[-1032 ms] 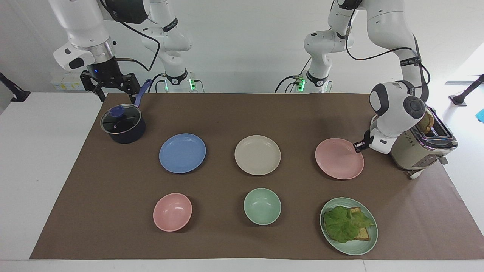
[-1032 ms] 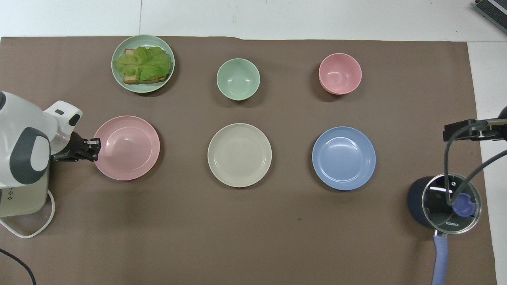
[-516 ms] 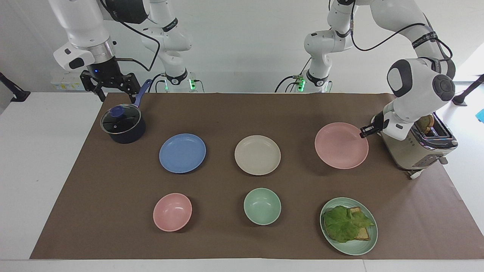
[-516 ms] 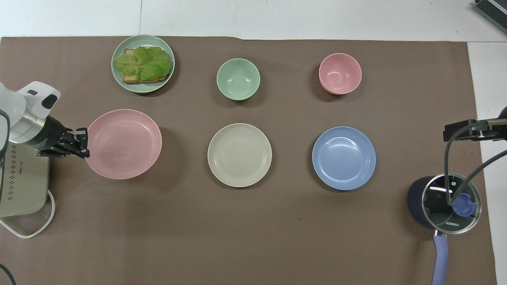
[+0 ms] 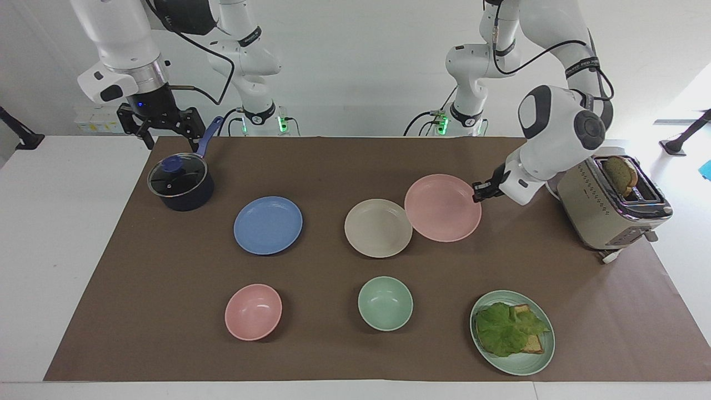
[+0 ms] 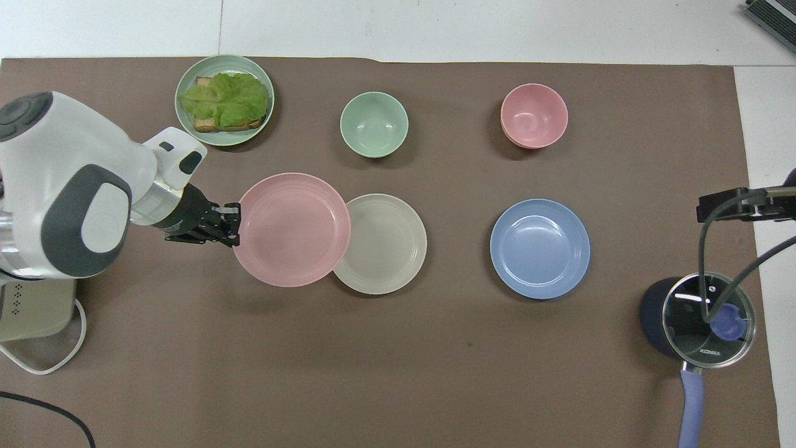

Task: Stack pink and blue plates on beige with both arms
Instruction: 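Carry the pink plate with the left gripper onto the beige plate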

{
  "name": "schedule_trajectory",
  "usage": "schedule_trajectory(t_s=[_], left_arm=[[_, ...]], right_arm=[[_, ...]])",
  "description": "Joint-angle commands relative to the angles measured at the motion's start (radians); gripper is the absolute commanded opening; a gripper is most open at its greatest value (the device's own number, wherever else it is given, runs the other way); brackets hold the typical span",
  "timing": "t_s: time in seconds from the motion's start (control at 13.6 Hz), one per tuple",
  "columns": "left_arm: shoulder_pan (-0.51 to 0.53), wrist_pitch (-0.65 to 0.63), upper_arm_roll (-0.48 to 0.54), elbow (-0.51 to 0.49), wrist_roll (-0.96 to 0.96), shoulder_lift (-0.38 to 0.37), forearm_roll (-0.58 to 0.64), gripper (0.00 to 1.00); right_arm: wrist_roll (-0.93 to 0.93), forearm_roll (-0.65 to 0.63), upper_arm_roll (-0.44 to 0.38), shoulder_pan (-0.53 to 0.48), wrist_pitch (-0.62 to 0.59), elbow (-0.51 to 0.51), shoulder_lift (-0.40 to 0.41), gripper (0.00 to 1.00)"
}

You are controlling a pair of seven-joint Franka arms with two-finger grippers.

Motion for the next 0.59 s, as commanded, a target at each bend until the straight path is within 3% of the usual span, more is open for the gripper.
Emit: schedule_trajectory(t_s=[0.0, 0.52], left_arm=[[-0.088, 0.099, 0.017, -0.063, -0.068, -0.024, -0.026, 0.0], [-0.218, 0.347, 0.019, -0.132, -0.122, 0.052, -0.026, 0.0]], right_arm=[[-0.036, 0.013, 0.003, -0.014, -0.002, 0.003, -0.005, 1.0], [-0.03, 0.013, 0.004, -0.014, -0.001, 0.004, -0.004, 1.0]])
